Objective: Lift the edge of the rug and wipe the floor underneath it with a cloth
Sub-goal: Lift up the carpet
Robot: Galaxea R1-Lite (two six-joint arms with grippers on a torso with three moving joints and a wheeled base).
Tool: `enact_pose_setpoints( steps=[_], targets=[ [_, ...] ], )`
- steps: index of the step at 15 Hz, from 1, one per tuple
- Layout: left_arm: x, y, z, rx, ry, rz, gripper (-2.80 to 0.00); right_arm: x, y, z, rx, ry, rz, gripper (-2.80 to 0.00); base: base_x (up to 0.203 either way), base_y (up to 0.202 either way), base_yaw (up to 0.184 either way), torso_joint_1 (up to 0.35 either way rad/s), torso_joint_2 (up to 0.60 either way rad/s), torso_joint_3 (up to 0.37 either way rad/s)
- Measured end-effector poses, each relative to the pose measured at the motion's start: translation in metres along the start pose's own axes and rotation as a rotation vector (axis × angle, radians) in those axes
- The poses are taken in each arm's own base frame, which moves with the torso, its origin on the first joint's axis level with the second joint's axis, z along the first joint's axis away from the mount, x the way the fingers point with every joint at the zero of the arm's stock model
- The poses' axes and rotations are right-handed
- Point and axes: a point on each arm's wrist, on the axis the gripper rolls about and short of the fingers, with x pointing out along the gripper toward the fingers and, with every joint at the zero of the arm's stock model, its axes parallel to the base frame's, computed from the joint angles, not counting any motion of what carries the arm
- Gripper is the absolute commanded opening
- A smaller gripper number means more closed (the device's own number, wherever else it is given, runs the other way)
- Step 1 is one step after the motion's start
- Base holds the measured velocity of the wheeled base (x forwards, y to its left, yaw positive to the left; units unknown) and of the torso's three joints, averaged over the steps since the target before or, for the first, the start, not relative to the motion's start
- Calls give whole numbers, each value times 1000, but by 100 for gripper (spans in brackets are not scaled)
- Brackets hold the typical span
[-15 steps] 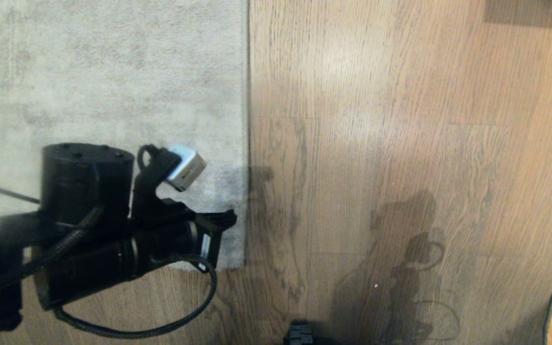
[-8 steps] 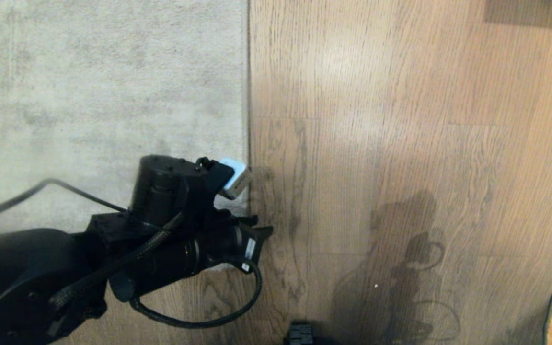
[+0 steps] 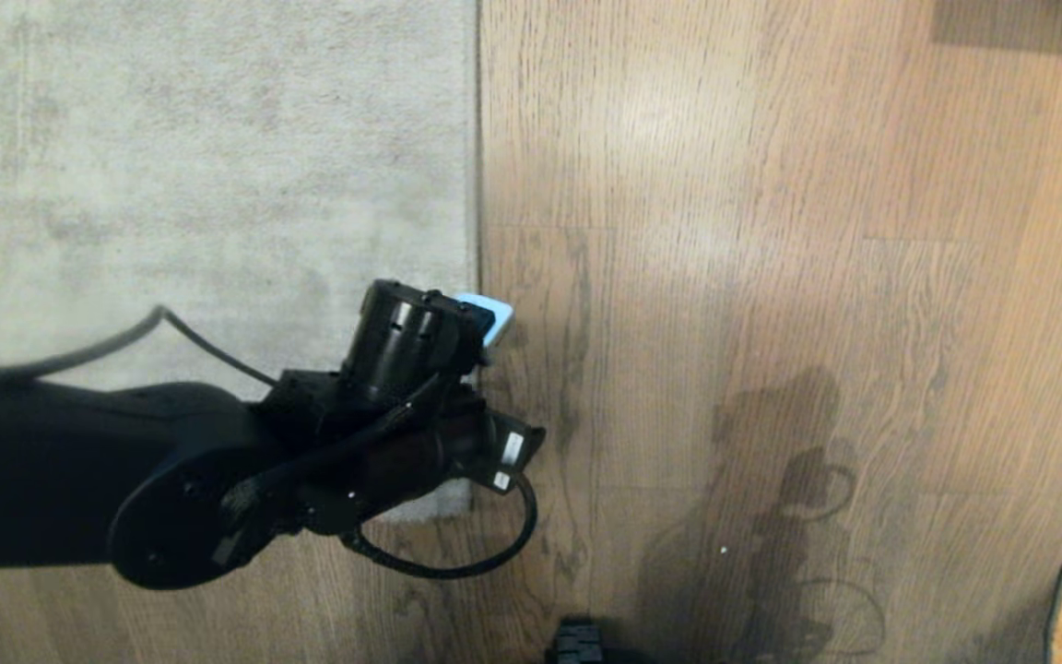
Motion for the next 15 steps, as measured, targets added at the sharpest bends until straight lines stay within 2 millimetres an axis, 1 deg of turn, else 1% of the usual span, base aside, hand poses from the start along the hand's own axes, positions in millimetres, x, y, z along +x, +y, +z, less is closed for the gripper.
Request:
enact_pose_setpoints(
  steps=[3, 8, 10, 13, 15],
  targets=[
    [3, -1, 10, 31, 107, 29, 0, 0, 0, 0, 0, 0, 0, -280, 0, 0, 0, 0, 0, 0],
    [9, -3, 22, 88, 243, 152, 0, 0, 0, 0, 0, 0, 0, -280, 0, 0, 0, 0, 0, 0],
    [11, -3, 24, 113, 306, 177, 0, 0, 0, 0, 0, 0, 0, -280, 0, 0, 0, 0, 0, 0],
    [13, -1, 26, 167, 373, 290, 0, 0, 0, 0, 0, 0, 0, -280, 0, 0, 0, 0, 0, 0],
    [15, 0, 26, 193, 399, 334, 0, 0, 0, 0, 21, 1, -1, -280, 0, 0, 0, 0, 0, 0]
  ],
)
